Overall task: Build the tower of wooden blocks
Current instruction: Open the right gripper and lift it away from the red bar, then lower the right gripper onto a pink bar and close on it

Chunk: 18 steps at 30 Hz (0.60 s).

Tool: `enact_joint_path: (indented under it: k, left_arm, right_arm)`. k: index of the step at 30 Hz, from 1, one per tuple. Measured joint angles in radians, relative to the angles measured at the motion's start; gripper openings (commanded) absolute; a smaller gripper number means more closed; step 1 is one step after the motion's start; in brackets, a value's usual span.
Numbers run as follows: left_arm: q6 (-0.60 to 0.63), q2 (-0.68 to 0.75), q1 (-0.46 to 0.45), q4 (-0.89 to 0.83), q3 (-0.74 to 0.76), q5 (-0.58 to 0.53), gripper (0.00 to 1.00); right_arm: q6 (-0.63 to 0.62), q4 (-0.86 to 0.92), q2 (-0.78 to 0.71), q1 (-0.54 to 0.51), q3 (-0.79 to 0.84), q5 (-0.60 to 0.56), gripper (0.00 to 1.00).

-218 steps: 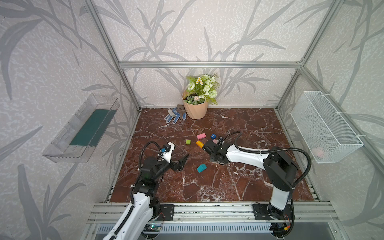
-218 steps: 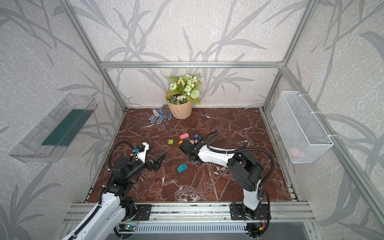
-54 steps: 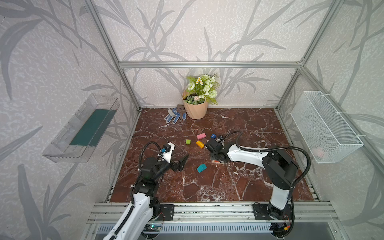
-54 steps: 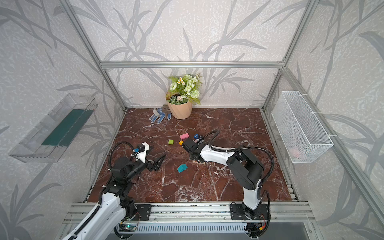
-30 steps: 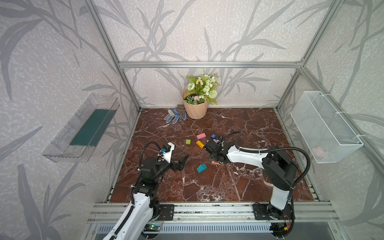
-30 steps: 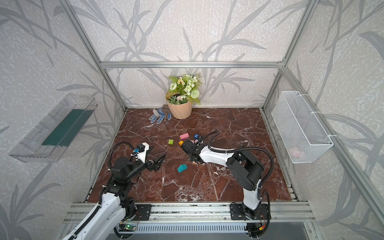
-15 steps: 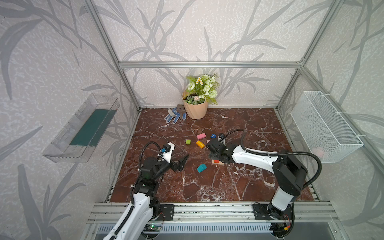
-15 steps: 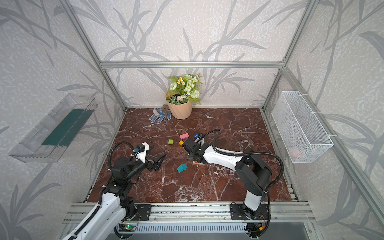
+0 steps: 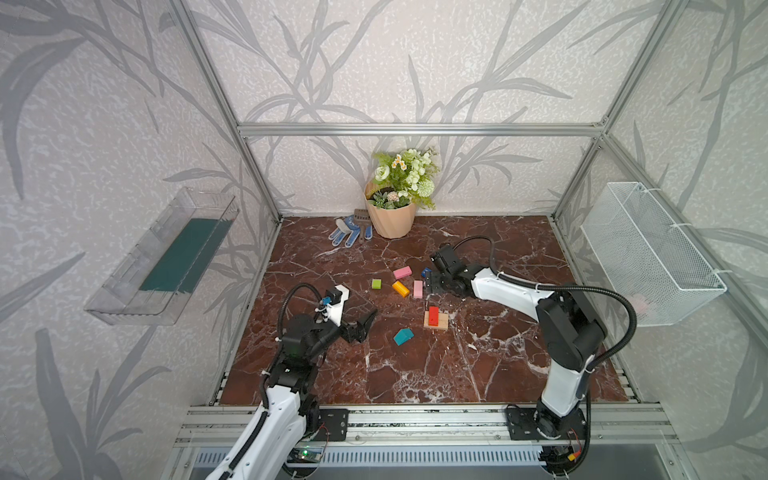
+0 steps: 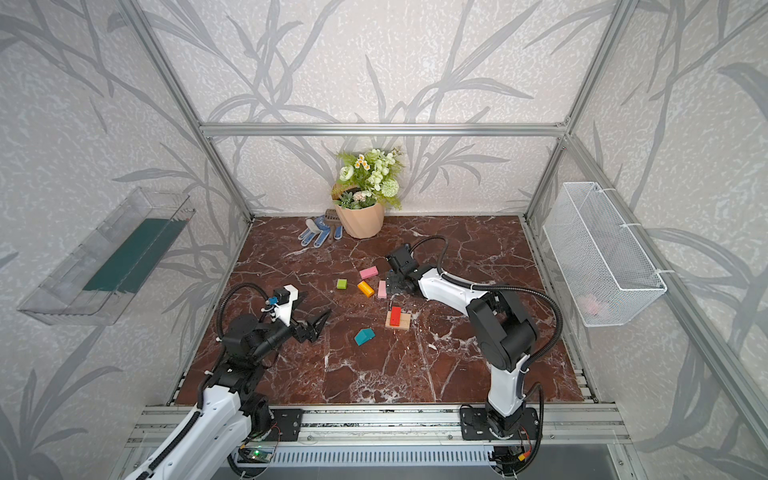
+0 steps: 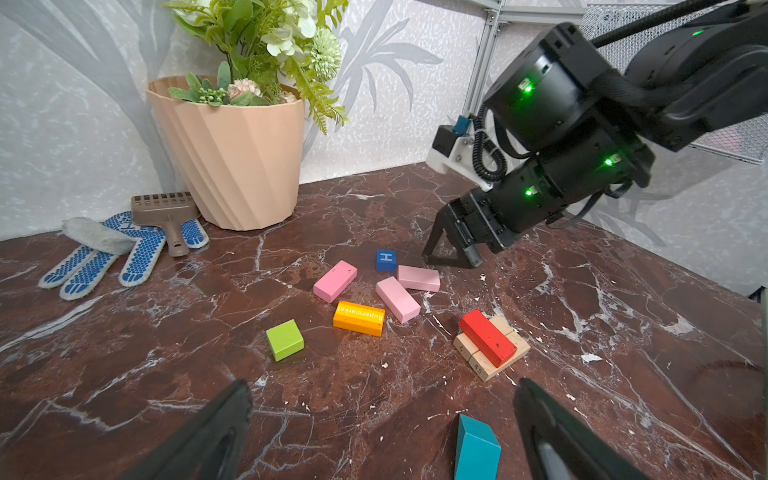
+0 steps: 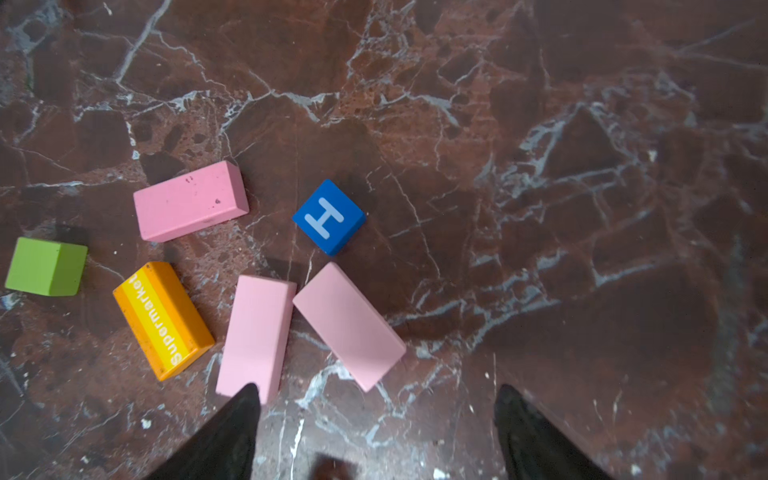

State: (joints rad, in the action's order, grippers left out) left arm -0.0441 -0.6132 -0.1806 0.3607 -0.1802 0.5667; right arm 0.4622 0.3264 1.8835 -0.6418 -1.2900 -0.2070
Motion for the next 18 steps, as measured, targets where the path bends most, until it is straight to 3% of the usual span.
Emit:
enact_joint_path:
  k: [10, 18]
  left_arm:
    - [0.0, -0.01, 0.0, 0.001, 0.0, -0.01, 0.99]
    - [0.0, -0.01, 0.0, 0.014, 0.0, -0.015, 0.99]
  right_arm:
    - [-0.172, 0.095, 0.189, 0.021, -0.206, 0.068, 0.81]
    - [-0.211, 0.155, 0.262, 0.047, -0.278, 0.105, 0.66]
